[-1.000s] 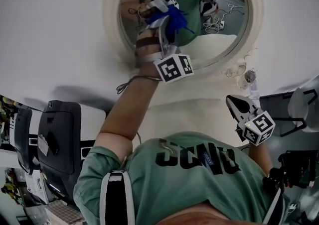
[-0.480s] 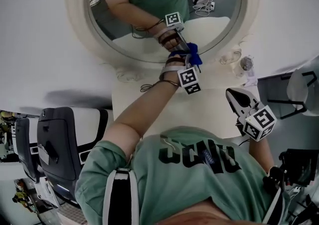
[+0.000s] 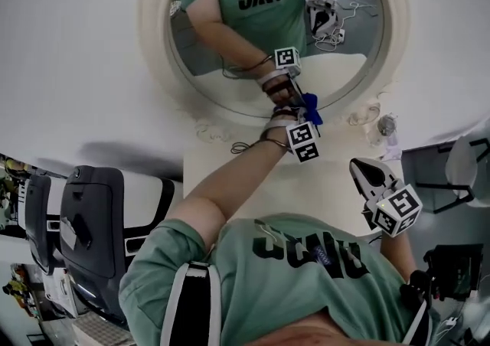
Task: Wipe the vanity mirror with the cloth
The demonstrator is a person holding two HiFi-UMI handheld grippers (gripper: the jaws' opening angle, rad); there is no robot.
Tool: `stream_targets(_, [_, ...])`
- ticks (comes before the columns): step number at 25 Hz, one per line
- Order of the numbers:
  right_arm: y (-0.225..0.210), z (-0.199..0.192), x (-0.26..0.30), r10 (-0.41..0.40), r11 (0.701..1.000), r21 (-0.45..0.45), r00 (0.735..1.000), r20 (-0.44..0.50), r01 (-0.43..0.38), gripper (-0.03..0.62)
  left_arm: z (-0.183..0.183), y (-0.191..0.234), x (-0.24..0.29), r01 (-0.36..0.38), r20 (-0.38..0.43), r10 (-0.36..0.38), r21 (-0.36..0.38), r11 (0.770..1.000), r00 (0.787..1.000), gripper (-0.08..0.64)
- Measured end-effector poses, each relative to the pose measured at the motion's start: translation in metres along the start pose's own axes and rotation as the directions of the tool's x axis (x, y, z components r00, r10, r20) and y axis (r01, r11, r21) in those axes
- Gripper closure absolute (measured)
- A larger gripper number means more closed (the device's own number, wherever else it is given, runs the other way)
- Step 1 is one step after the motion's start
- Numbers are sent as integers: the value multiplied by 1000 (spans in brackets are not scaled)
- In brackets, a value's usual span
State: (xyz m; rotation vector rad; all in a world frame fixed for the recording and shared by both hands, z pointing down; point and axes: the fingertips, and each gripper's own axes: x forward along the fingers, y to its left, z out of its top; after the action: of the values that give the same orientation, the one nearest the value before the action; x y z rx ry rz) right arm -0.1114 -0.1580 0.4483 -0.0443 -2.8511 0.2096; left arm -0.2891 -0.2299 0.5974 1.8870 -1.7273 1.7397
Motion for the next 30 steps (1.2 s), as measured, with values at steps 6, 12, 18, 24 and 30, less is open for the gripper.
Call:
stream_targets(6, [-1,-2,-10,-4,1000,-28,1000,13,5,588,20,83,-108,-270,163,278,-74,960,947,485])
stream_targets(12, [9,9,-9,16,998,-60,999,33,-14,588,31,246,-332,-773,219,786,-160,614,578,483])
stream_targets(18, [13,16,-13,15,997,-71,999,49,-12,588,35,308,-396,-914,154,905,-34,405,396,483])
stream_targets(24, [14,13,-19,-1,998,-58,999,49,4,588,35,323,-377,-942,112,936,75,327,334,483])
stream_targets(30, [9,14,-18,2,998,-69,999,51,2,588,34,325,-377,-961,119,954,43,273,276,485])
